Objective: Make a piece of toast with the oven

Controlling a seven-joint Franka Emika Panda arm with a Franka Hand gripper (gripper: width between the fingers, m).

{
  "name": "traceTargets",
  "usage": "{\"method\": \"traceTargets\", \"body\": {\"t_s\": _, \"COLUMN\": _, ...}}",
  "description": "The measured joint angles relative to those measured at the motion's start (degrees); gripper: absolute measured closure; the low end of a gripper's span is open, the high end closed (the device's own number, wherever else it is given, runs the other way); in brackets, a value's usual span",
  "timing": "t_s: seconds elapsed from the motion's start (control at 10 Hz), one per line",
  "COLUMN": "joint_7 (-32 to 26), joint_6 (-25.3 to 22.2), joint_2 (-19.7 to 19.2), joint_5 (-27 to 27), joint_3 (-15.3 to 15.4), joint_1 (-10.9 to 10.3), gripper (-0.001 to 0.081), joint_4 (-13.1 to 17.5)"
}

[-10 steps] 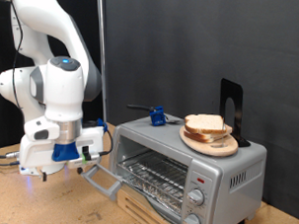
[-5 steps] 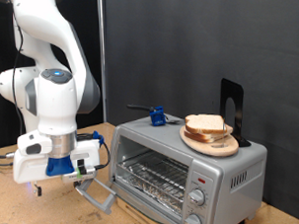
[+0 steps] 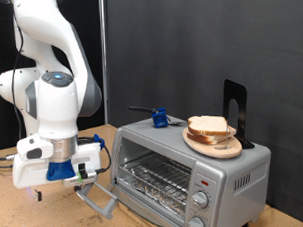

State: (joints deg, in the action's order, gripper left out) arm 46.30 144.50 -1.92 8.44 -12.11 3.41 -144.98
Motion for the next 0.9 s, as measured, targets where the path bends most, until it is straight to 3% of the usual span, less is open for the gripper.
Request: {"method": "traceTargets", "body": {"t_s": 0.9, "joint_7": 3.87, "joint_6": 7.23, "joint_2": -6.41, "joint_5": 5.48, "joint_3": -2.18, "joint_1": 0.19, "gripper": 0.0000, "joint_4": 0.04}}
